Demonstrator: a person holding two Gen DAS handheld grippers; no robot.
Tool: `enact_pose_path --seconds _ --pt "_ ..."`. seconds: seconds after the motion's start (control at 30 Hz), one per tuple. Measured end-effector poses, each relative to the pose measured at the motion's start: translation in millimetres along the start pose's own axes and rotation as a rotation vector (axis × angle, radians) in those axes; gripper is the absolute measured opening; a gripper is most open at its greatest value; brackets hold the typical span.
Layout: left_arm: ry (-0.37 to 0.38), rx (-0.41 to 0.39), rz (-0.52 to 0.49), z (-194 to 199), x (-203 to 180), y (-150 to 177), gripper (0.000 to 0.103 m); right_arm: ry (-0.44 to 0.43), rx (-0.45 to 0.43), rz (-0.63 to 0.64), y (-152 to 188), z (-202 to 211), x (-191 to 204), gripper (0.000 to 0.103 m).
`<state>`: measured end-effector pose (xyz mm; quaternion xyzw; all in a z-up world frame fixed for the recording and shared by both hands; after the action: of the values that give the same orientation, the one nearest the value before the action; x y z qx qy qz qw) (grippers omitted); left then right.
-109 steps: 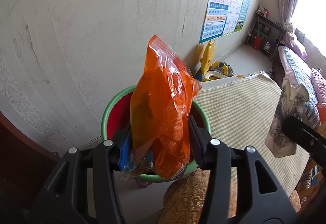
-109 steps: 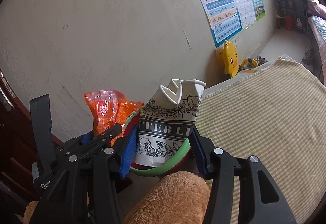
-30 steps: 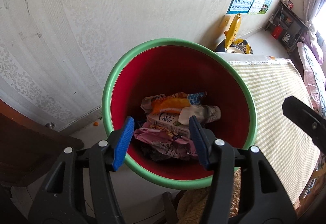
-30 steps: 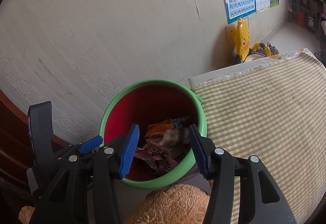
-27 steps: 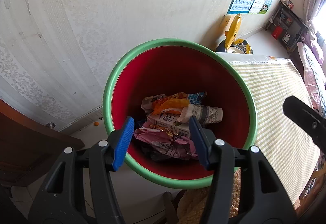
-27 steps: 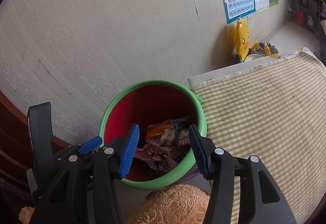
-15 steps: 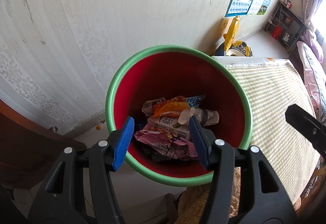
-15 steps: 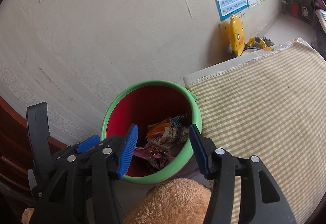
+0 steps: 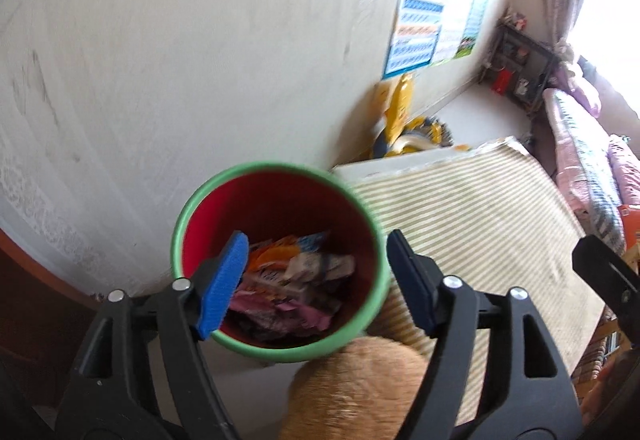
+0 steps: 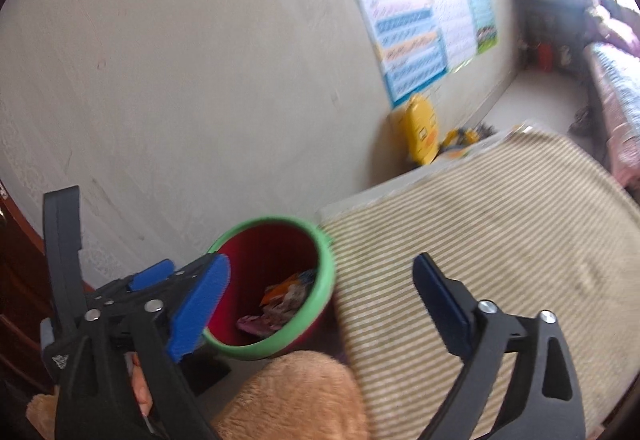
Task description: Collect trash
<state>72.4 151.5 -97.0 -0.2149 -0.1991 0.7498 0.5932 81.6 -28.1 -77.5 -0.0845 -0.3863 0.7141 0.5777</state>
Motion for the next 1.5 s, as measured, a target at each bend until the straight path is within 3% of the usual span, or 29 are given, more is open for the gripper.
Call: enact_pose_path --seconds 0.2,0.4,0.57,0.77,0.97,1.5 --pt "0.032 -0.146 -0.047 42.7 -44.2 -7.9 0.098 0.096 -0.135 0.015 -2.7 56.6 -26.4 0.096" --pt "0.017 -0.268 -0.138 78.2 -85.6 -9.8 0.098 0.189 -0.300 0.007 2.9 95.2 -42.6 0.096" --pt "-0.031 -0.301 -0.230 91.8 -115.6 -0.8 0.098 0.265 -0.382 0.024 6.5 120.7 -53.5 0.096" --pt "0.073 -0.338 -0.190 105.9 -127.1 3.1 0.098 0.218 -0.365 -0.060 10.6 135.9 -74.0 0.096" --pt "0.079 -0.346 -0.174 110.3 -134.4 5.7 0.098 0.193 -0.345 -0.139 14.1 142.9 -92.5 0.096" --pt "0.030 -0.337 -0.167 107.6 -129.1 9.7 0.098 0.211 -0.351 -0.128 19.0 143.8 -89.1 0.096"
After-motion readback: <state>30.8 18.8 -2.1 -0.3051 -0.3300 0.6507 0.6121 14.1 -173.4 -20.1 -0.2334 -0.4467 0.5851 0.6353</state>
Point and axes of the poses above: each gripper's, at about its wrist camera, not at the fingertips, and z roughly against the way its jaws point, x to its left, y to its underside, the point moved 5 cm from there along -z, roughly the way its jaws point, and after that the axes turned 10 degrees about x, right-handed, at the moved point
